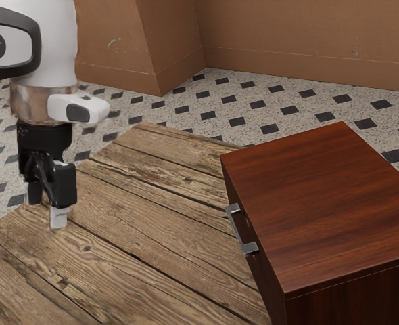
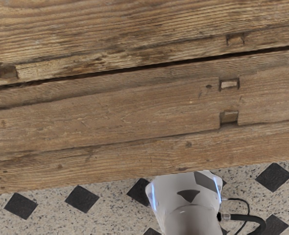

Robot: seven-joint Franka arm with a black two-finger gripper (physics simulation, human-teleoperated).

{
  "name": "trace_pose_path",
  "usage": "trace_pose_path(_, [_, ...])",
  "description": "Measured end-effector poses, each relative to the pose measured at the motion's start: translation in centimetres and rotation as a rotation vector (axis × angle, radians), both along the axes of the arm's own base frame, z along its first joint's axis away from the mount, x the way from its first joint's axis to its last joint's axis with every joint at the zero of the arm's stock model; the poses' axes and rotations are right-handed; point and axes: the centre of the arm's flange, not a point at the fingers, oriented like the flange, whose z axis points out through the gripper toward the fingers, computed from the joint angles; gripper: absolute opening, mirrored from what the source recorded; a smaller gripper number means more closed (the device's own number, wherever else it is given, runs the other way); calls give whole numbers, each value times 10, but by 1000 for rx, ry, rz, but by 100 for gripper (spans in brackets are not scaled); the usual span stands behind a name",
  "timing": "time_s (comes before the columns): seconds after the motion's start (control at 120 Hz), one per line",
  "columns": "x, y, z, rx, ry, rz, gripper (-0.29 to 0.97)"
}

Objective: Pull the drawer handle with one arm to open the drawer

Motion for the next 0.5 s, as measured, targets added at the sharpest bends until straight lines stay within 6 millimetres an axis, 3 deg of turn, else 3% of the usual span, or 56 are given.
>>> trace_pose_path(0.042, [11,36,-5,21,-106,86,68])
trace_pose_path(0.075, [20,42,-5,43,-181,104,68])
trace_pose_path(0.167, [52,32,-10,109,-324,107,68])
trace_pose_path(0.242, [70,3,-8,123,-419,95,68])
trace_pose_path(0.367, [75,-20,13,99,-533,133,68])
trace_pose_path(0.5, [78,-24,20,99,-583,209,68])
